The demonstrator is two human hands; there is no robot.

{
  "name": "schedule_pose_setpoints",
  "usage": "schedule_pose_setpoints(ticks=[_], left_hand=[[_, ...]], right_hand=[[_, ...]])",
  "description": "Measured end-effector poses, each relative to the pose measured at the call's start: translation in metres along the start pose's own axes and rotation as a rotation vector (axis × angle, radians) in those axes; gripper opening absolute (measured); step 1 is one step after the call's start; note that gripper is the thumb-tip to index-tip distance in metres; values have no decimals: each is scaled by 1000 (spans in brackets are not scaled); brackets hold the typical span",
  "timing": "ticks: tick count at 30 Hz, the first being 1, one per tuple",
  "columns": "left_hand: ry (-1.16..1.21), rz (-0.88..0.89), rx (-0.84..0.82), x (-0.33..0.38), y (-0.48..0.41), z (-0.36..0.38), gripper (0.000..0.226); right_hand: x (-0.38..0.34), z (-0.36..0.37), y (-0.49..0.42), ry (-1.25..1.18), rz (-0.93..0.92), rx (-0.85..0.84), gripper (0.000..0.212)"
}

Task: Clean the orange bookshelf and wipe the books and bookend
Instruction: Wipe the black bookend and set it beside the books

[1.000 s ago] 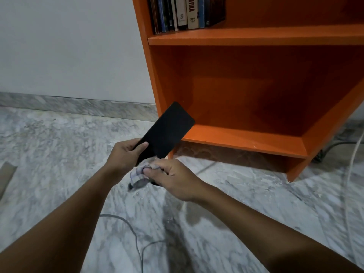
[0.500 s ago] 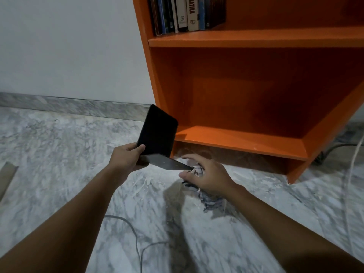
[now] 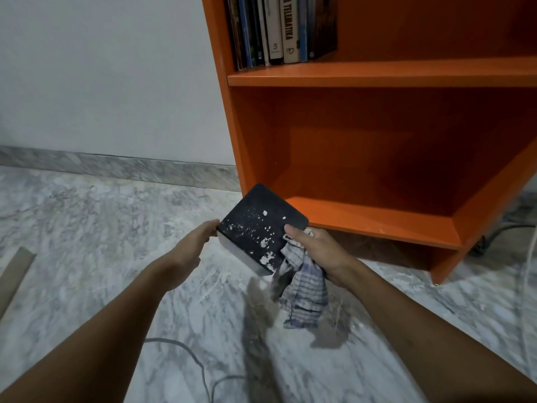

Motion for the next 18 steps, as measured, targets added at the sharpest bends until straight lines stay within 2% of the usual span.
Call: schedule_pose_setpoints(ticks=[3, 6, 9, 12, 15, 18], left_hand=[[8, 47, -155, 7, 0, 9, 38], [-160, 97, -249, 18, 1, 22, 35], [-154, 190, -274, 27, 5, 34, 31], [-117, 230, -217, 31, 5, 37, 27], [-118, 248, -169, 33, 2, 35, 24], [-143, 246, -193, 33, 1, 37, 23]], right_hand=[[3, -6, 0, -174, 133, 17, 38], [11, -13, 1, -307, 249, 90, 30], [26, -16, 0, -330, 319, 144, 32], [41, -27, -1, -257, 374, 244, 40], [40, -45, -2, -220, 357, 349, 43], [22, -58, -7, -167, 224, 372, 45]])
Point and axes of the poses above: each hand's wrist, its own y-axis away from the middle knuckle, its own z-axis out of the palm, x = y × z, the point moved 6 cm from there along -y, towards the middle knuckle, and after that the axes turned 1 degree about z, right-handed, at the moved point
